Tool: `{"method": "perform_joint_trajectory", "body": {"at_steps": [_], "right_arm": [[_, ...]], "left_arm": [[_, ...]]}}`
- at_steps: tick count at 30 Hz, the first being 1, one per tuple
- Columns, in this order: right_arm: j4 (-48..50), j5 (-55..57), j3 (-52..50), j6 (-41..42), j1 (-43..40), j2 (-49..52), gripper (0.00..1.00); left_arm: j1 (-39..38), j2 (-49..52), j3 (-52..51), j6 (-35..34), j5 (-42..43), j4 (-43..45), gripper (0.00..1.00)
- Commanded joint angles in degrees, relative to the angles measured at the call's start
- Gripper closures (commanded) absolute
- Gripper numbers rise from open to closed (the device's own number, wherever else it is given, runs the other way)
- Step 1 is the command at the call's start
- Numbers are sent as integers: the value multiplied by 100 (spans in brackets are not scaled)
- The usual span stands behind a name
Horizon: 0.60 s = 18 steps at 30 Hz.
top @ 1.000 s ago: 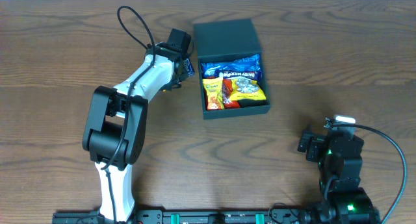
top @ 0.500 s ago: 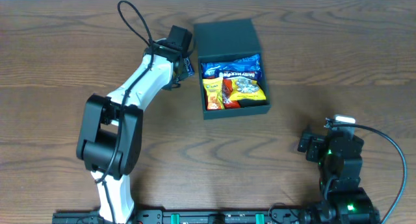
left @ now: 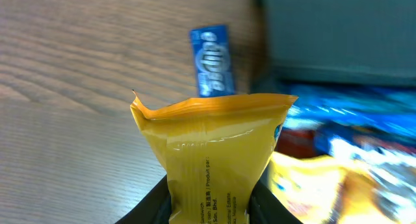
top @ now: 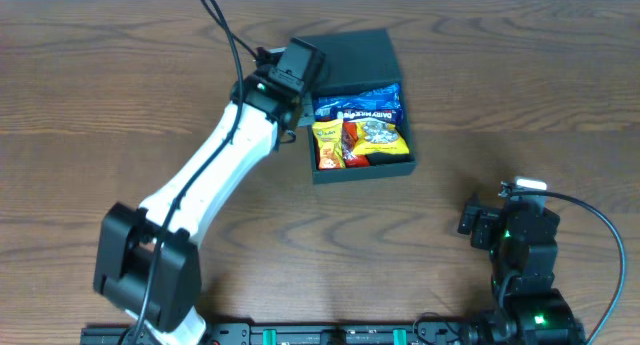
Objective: Pack container
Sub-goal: 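Carry the yellow packet over the box and lower it inside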
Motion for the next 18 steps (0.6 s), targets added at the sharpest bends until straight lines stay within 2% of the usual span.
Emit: {"method": "perform_joint_trajectory", "body": {"at_steps": [1, 10, 18], "right_arm": [[-4, 42, -22, 70, -24, -9, 1], [-4, 42, -22, 70, -24, -9, 1], [-4, 42, -22, 70, -24, -9, 1]], "left_arm": [[-350, -219, 74, 133, -55, -68, 70], [-1572, -186, 74, -85, -61, 297, 70], [-1768, 389, 74, -811, 208, 385, 72]]}}
